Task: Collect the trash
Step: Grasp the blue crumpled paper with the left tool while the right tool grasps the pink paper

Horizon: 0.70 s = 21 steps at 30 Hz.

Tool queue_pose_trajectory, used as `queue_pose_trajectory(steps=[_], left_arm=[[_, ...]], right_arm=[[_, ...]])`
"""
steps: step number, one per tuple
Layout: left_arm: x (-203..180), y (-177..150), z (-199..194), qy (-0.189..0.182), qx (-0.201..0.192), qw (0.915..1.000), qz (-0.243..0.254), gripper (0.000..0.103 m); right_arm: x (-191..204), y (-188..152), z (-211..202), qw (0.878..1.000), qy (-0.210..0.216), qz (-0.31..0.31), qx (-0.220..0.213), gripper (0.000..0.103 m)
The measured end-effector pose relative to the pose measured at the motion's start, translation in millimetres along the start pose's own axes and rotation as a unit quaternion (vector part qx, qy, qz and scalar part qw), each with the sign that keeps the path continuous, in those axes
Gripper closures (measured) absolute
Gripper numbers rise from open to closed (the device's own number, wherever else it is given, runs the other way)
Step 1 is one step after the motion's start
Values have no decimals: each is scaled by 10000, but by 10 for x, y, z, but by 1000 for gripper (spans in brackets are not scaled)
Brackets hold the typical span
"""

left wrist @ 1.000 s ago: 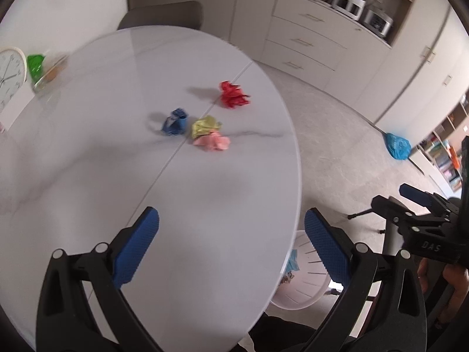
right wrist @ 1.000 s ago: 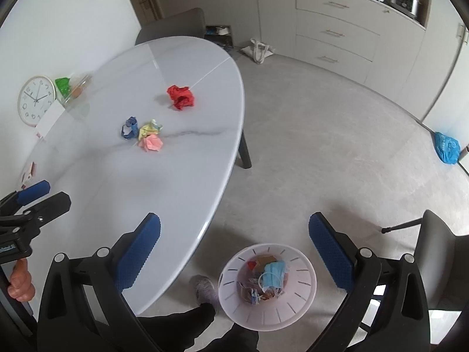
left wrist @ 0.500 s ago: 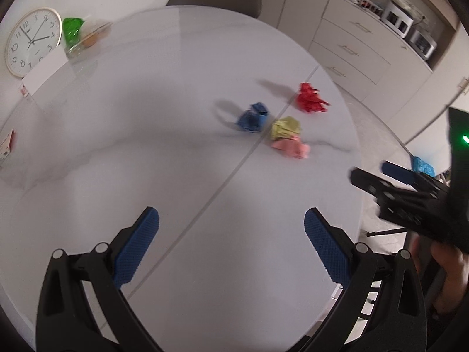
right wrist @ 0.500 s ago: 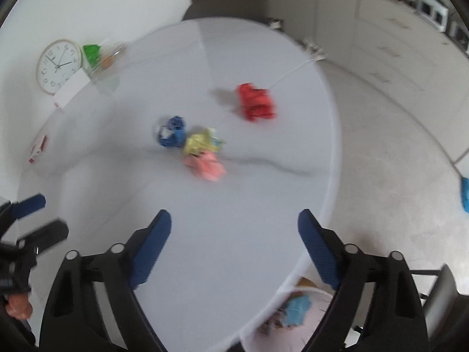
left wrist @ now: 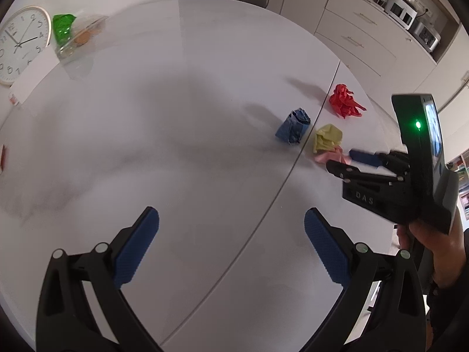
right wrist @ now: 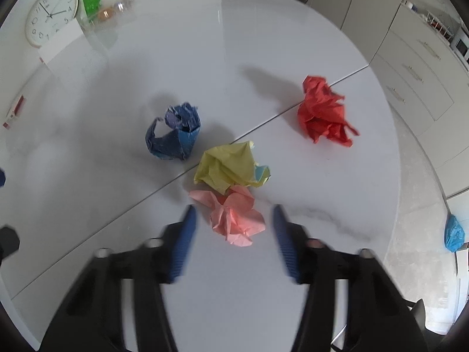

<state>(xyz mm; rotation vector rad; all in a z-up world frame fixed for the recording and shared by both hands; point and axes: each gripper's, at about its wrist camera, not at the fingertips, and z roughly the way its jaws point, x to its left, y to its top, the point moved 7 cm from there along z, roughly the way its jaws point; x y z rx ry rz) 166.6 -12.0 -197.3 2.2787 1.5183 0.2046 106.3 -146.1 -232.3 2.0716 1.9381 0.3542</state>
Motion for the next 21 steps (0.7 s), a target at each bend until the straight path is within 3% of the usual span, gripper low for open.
queue_pose_trajectory(steps=[12, 18, 21], left_arm=[[-358, 600, 456, -273, -197, 9987, 387, 9], [-604, 811, 800, -210, -217, 9965, 779, 28], [-664, 872, 947, -211, -178, 9967, 764, 32]], right_arm=[[-81, -241, -387, 9975, 444, 536, -121, 68], [-266, -491, -579, 9960, 462, 752, -135, 68], [-374, -632, -641, 9953, 427, 864, -105, 68]])
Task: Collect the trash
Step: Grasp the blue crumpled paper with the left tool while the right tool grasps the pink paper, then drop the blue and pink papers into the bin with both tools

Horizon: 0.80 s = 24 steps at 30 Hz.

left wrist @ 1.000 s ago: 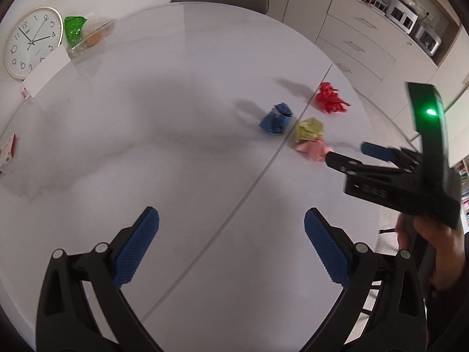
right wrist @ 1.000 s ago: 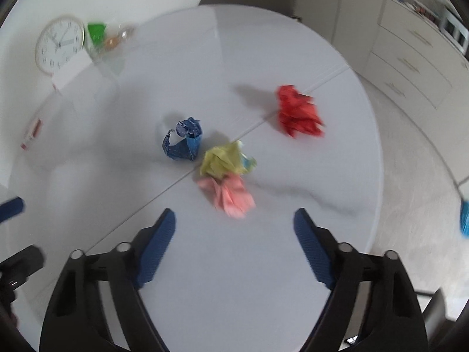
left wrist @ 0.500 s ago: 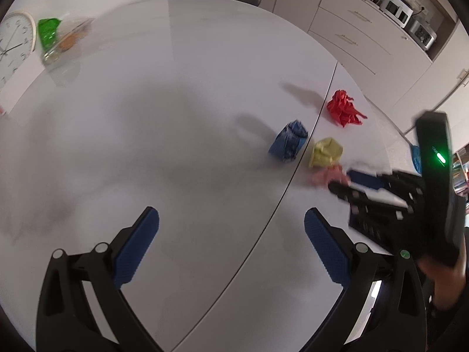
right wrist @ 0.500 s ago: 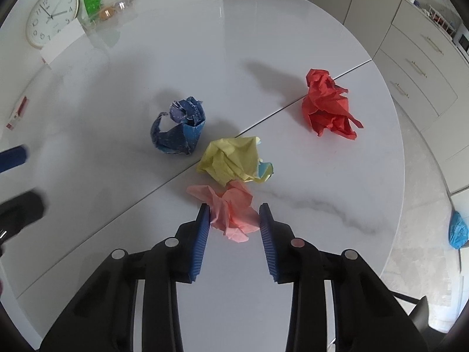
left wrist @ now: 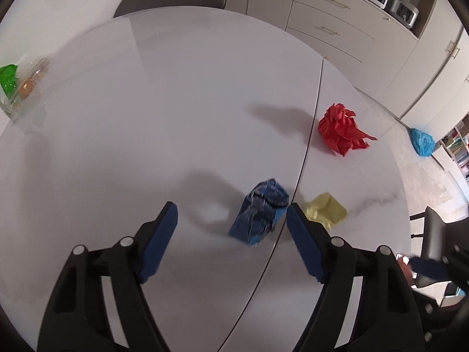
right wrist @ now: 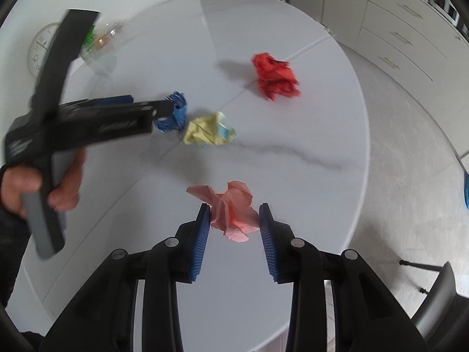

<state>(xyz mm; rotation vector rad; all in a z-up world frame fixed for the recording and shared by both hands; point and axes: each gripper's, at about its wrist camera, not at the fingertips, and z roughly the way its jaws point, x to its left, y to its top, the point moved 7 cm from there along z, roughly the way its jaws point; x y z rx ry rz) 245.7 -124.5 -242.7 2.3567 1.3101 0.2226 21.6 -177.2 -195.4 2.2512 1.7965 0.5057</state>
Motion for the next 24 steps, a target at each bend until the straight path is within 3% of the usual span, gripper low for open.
queue_pose_trajectory(steps=[3, 6, 7, 14, 24], left_arm=[[-34, 19, 93, -91, 94, 9999, -62, 35], [-81, 11, 190, -81, 159, 9998, -37, 46], [-91, 2, 221, -38, 188, 9998, 3, 53], [-84, -4, 249, -90, 183, 9997, -146, 67], [-28, 20, -47, -85, -59, 9997, -243, 68]], right_arm=[[-89, -107, -51, 9999, -39, 123, 41, 68], [-156, -168, -51, 9996, -48, 250, 92, 68], [-171, -194, -44, 9995, -38, 284, 110, 68], [-272, -306, -44, 9991, -31, 372, 180, 68], [-430, -422, -234, 9981, -55, 607, -3, 68]])
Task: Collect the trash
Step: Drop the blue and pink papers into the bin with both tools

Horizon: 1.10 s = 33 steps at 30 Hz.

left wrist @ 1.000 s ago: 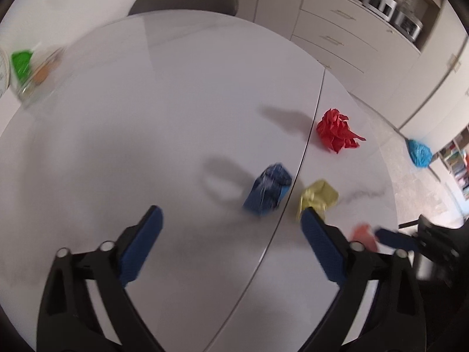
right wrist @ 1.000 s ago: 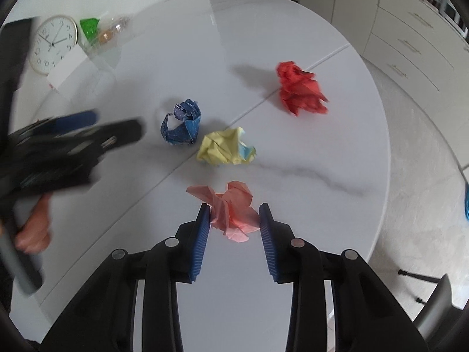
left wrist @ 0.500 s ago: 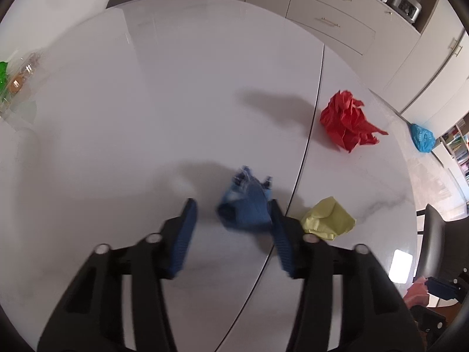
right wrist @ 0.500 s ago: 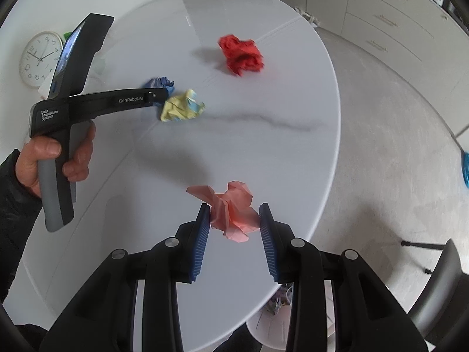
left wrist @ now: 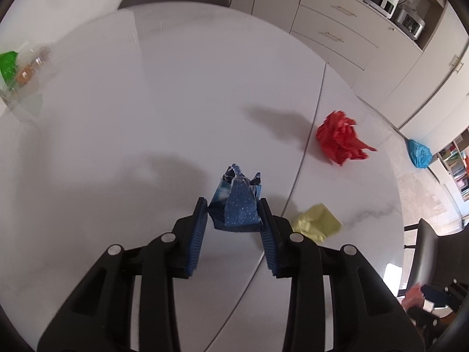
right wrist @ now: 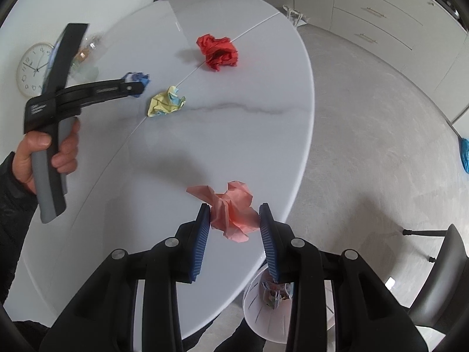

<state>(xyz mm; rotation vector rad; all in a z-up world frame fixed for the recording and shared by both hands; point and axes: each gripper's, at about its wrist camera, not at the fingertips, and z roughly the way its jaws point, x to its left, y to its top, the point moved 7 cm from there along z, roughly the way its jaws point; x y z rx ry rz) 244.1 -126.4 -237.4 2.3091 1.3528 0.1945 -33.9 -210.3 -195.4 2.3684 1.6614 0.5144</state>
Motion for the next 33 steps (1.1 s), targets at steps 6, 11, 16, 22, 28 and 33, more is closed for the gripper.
queue_pose_trajectory(steps=[6, 11, 16, 22, 28, 33], left_arm=[[-152, -281, -695, 48, -147, 9996, 233, 68], [-451, -651, -1092, -32, 30, 9988, 480, 68], [-957, -1155, -1314, -407, 241, 9958, 784, 68], [-1678, -1542, -1325, -868, 503, 9844, 1443, 68], [-2162, -1777, -1241, -1049, 784, 9705, 2027, 68], [-2467, -1927, -1169, -1172, 980, 9631, 2217, 68]], right_arm=[[-209, -294, -255, 9998, -90, 200, -41, 68], [-458, -708, -412, 9989, -203, 413, 68, 67], [-742, -1173, -463, 9971, -490, 532, 230, 67], [-1086, -1729, -144, 9924, -588, 829, 694, 64], [-1396, -1873, -221, 9875, -679, 1342, 476, 15], [-1719, -1906, -431, 9826, -803, 1643, 319, 9]])
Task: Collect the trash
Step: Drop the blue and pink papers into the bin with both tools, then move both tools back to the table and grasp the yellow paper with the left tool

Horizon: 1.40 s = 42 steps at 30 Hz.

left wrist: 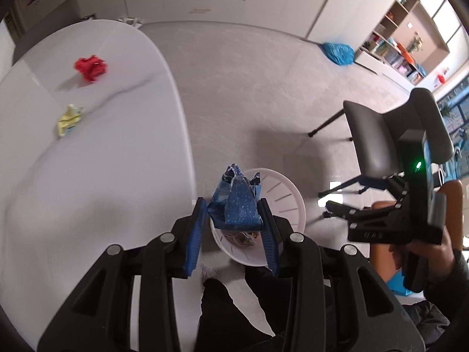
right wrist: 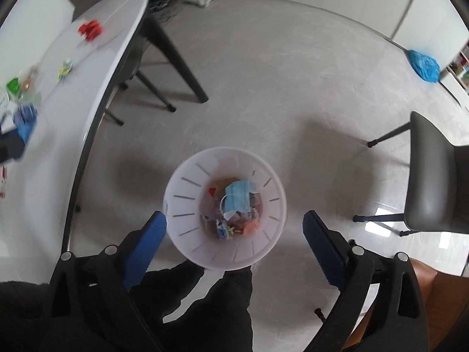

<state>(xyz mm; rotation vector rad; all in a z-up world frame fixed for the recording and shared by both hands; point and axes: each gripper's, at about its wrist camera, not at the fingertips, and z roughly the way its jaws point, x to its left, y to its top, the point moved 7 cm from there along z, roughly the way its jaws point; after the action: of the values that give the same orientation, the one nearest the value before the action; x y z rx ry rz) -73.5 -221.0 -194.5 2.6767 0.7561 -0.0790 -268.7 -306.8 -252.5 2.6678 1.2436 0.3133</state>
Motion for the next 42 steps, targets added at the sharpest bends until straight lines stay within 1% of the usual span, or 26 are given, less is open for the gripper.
queue_pose_trajectory(steps=[3, 8, 9, 10, 11, 13, 14, 15, 16, 18, 23, 32, 42], left_arm=[[-183, 1, 84, -40, 80, 9998, 155, 68], [-470, -4, 239, -174, 239, 9987, 407, 67], [-496, 0, 284, -153, 282, 9985, 451, 65], [-539, -6, 320, -142, 343, 9981, 501, 59], [-587, -12, 348, -136, 393, 9976, 553, 55], [-651, -3, 362, -99, 389, 9971, 646, 34], [-678, 1, 349, -81, 361, 9969, 689, 30], [-701, 5, 329, -79, 327, 9968, 728, 23], [-726, 14, 312, -104, 290, 9965, 771, 18], [-757, 20, 281, -111, 247, 9963, 814, 13], [-801, 25, 225, -38, 186, 9959, 884, 13], [-759, 7, 92, 3, 49, 9961, 886, 12], [-558, -14, -44, 58, -74, 9976, 691, 12]], right_arm=[[-165, 21, -87, 9998, -134, 136, -82, 6], [-379, 41, -240, 9991, -38, 403, -160, 4], [-424, 48, -268, 9989, -46, 440, -175, 4], [-436, 50, -280, 9988, -61, 448, -185, 4], [-461, 54, -298, 9988, -80, 444, -199, 4], [-507, 71, -323, 9988, -113, 423, -208, 4], [-524, 76, -335, 9988, -116, 416, -218, 4], [-539, 84, -349, 9988, -115, 404, -240, 4], [-551, 89, -360, 9989, -114, 395, -245, 4], [-559, 99, -370, 9989, -112, 370, -249, 4], [-486, 109, -394, 9992, -114, 262, -293, 4], [-367, 133, -454, 9991, -68, 195, -367, 4], [-141, 238, -523, 9987, -30, 131, -493, 3]])
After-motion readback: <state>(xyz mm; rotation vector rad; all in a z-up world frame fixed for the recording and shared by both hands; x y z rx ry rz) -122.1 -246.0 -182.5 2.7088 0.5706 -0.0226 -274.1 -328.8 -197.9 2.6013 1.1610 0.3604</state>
